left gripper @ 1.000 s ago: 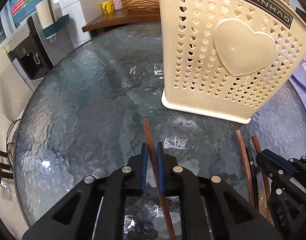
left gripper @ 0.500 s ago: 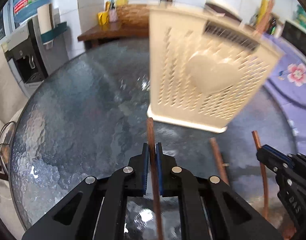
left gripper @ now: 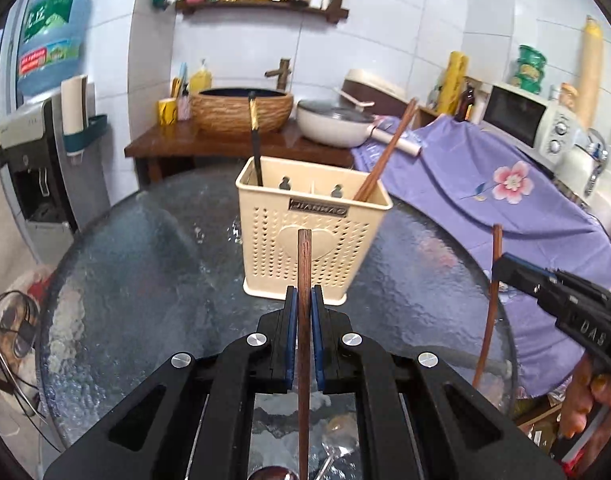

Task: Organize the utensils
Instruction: 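Lift both wooden chopsticks and carry them above the cream holder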

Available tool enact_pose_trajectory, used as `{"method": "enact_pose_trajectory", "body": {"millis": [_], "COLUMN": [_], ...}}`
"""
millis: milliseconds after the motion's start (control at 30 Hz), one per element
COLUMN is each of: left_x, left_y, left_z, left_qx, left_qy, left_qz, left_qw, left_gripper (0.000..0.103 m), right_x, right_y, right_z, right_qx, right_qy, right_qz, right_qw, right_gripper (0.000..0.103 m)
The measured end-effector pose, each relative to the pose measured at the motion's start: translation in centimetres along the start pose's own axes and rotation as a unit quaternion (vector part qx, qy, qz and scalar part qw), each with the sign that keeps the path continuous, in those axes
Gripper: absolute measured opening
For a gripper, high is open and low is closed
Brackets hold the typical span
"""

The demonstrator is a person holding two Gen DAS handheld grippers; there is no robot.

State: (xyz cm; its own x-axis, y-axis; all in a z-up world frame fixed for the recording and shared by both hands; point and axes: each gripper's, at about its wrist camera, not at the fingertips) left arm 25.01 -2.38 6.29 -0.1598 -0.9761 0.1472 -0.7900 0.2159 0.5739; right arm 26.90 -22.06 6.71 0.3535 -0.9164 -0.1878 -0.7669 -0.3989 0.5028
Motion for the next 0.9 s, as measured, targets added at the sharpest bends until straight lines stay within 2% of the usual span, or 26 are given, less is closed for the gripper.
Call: {"method": "enact_pose_trajectory", "body": {"millis": [200, 333, 400, 633, 900], "left_x": [0.0, -0.4, -0.8, -1.5, -1.5], "left_y": [2.0, 2.7, 2.9, 3.4, 4.4], "left_z": [-0.3, -0.8, -1.2, -2.3, -5.1], "left_qx": [0.009, 0.015, 0.008, 0.005, 0.023], "left_qy": [-0.009, -0.01, -0.001, 0.006, 0.002], "left_qz": [0.015, 0.012, 0.026, 0.039, 0.035], "left_qw": [0.9998, 0.9998, 0.9996, 0.9992, 0.9991], "left_gripper": [0.007, 0.007, 0.007, 0.007, 0.007], "right_x": [-0.8, -1.0, -1.2, -2.1, -3.0], "right_y": [1.8, 1.8, 1.9, 2.0, 2.0], "right_z": [-0.7, -1.2, -1.5, -2.6, -5.9], "right_qx": [0.011, 0.01, 0.01, 0.013, 0.022], "right_qy": [0.017, 0.013, 0.016, 0.028, 0.029], "right_qz": [-0.014, -0.023, -0.025, -0.027, -0.036], "right_qw": [1.0, 1.0, 1.0, 0.999, 0.999], "right_gripper": [0.008, 0.008, 0.008, 0.008, 0.008]}}
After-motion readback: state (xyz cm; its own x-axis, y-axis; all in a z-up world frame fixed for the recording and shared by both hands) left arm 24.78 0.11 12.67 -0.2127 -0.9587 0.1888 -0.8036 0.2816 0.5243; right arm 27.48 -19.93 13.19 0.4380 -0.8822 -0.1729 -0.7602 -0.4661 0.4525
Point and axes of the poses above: each gripper's, at about its wrist camera, not at the fingertips, and y roughly against the way its jaws point, x to its right, z to its underside, and after that the axes turned 1 degree about x, right-handed
